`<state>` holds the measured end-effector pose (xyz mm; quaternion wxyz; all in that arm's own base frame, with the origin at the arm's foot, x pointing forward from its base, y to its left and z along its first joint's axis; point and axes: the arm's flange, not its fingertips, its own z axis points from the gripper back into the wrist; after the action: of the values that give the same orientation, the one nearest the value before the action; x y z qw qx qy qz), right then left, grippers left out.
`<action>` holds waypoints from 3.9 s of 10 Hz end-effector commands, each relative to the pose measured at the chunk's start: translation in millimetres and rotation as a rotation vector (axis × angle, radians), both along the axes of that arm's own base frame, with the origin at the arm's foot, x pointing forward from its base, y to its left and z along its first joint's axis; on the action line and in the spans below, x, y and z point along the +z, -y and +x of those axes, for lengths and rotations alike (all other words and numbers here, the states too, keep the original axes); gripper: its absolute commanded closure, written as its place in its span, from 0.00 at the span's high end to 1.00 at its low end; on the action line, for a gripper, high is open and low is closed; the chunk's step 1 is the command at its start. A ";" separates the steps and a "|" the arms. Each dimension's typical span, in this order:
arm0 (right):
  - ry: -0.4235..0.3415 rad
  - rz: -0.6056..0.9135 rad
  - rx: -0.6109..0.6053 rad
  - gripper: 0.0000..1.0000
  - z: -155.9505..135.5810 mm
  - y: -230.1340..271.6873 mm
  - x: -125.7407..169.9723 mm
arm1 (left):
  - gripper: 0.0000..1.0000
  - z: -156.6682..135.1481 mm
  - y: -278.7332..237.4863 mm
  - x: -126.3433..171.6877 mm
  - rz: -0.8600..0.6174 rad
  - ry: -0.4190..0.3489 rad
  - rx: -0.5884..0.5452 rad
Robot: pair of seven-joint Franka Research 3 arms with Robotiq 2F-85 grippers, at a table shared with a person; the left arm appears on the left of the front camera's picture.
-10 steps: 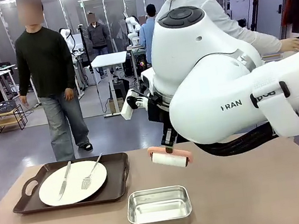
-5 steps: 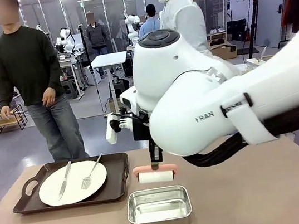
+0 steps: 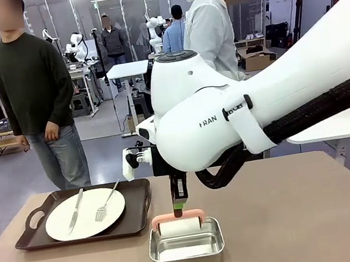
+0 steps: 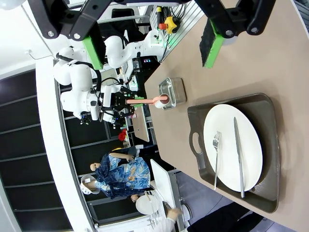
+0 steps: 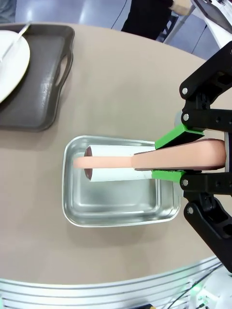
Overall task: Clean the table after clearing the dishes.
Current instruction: Place the Lint Roller back on top of the Airtight Container.
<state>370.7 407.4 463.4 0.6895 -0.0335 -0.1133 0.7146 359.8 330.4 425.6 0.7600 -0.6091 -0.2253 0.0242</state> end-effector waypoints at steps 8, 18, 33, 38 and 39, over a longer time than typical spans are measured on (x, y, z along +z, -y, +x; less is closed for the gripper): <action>-0.213 -0.074 0.005 0.23 73.6 -20.2 -40.4 | 1.00 -2.2 -0.9 0.0 0.001 0.007 0.004; -0.284 -0.068 -0.008 0.23 94.4 -16.8 -55.0 | 1.00 -2.2 -0.9 0.0 0.001 0.007 0.004; -0.200 0.020 -0.040 1.00 116.0 -1.8 -48.6 | 1.00 -2.2 -0.9 0.0 0.001 0.007 0.004; -0.219 0.009 -0.041 1.00 125.3 -8.6 -47.2 | 1.00 -2.2 -0.9 0.0 0.001 0.007 0.004; -0.219 0.009 -0.041 1.00 125.3 -8.6 -47.2 | 1.00 -2.2 -0.9 0.0 0.001 0.007 0.004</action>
<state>498.3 415.0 413.9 0.7132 0.0456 -0.0398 0.6983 359.7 330.5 425.6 0.7600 -0.6091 -0.2254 0.0243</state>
